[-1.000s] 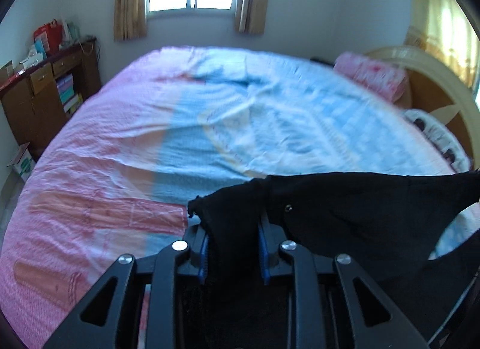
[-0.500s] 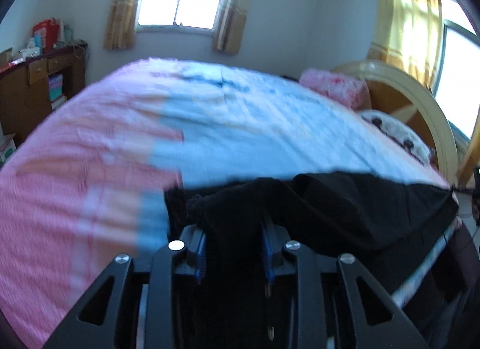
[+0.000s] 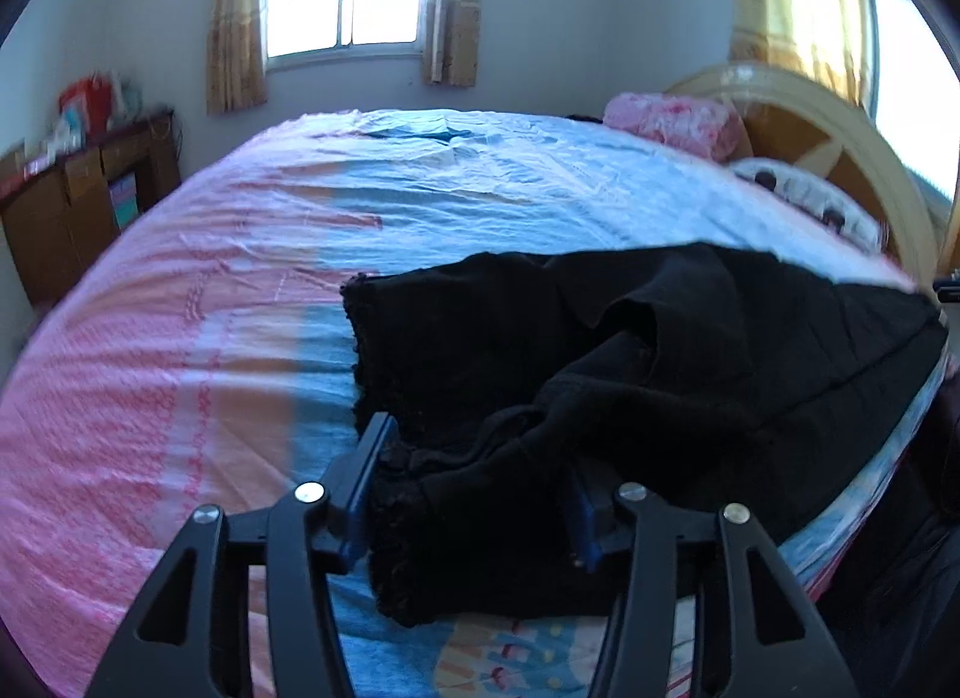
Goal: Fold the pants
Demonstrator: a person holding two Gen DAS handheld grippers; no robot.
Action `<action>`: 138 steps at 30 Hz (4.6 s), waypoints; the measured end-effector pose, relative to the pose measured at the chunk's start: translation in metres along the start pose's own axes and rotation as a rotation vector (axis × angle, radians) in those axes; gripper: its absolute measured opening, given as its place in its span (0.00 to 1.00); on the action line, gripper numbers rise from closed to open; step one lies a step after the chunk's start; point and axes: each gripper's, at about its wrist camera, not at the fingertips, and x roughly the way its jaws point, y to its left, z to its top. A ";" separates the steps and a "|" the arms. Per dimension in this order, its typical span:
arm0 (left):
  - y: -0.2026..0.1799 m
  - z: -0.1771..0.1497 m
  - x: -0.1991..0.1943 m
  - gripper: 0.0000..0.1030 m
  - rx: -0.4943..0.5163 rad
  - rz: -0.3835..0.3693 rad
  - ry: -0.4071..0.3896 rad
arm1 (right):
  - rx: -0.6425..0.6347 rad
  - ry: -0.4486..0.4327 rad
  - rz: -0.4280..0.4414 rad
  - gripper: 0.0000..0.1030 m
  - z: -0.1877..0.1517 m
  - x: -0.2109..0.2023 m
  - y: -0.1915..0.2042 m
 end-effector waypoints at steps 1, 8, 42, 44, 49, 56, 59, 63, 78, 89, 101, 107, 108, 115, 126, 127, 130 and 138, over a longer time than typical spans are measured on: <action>-0.002 0.000 0.001 0.54 0.022 0.017 0.003 | -0.057 0.022 0.025 0.43 0.001 0.014 0.025; 0.000 0.007 0.001 0.52 0.067 0.036 -0.029 | -0.379 0.113 0.098 0.43 0.000 0.103 0.164; 0.012 -0.030 -0.013 0.37 0.085 -0.013 -0.004 | -0.428 0.205 0.260 0.03 -0.018 0.141 0.208; 0.012 -0.031 -0.011 0.37 0.091 -0.008 -0.001 | -0.429 0.203 0.258 0.03 -0.014 0.140 0.207; 0.007 -0.032 -0.009 0.66 0.194 0.091 0.002 | -0.437 0.214 0.253 0.05 -0.020 0.135 0.203; 0.001 -0.035 -0.006 0.90 0.423 0.236 0.030 | -0.397 0.227 0.274 0.06 -0.020 0.133 0.196; 0.006 -0.038 -0.006 0.93 0.438 0.238 0.040 | -0.417 0.236 0.256 0.06 -0.020 0.134 0.199; 0.019 -0.022 -0.006 0.96 0.273 0.206 0.021 | -0.400 0.240 0.260 0.06 -0.020 0.136 0.200; -0.004 -0.009 -0.007 1.00 0.478 0.057 0.157 | -0.368 0.238 0.256 0.07 -0.021 0.136 0.199; 0.068 -0.044 -0.033 1.00 0.337 0.280 0.236 | -0.360 0.213 0.279 0.19 -0.010 0.112 0.192; -0.018 0.004 -0.027 1.00 0.178 0.116 -0.044 | 0.019 0.112 0.572 0.38 0.120 0.153 0.178; -0.061 -0.001 0.010 1.00 0.255 0.094 0.024 | 0.231 0.195 0.715 0.38 0.153 0.219 0.177; -0.061 -0.003 0.012 1.00 0.247 0.088 0.032 | 0.256 0.202 0.721 0.38 0.155 0.226 0.177; -0.063 -0.012 0.026 1.00 0.216 0.060 0.059 | 0.338 0.214 0.693 0.05 0.172 0.259 0.176; -0.067 -0.008 0.025 1.00 0.214 0.072 0.070 | 0.381 0.232 0.607 0.09 0.172 0.289 0.162; -0.070 -0.007 0.022 1.00 0.224 0.090 0.060 | 0.387 0.232 0.593 0.24 0.171 0.282 0.158; -0.085 -0.002 0.005 1.00 0.253 0.117 0.011 | 0.353 0.153 0.517 0.53 0.164 0.237 0.143; -0.165 0.026 0.011 1.00 0.277 -0.093 -0.038 | 0.479 0.030 0.402 0.53 0.068 0.104 0.039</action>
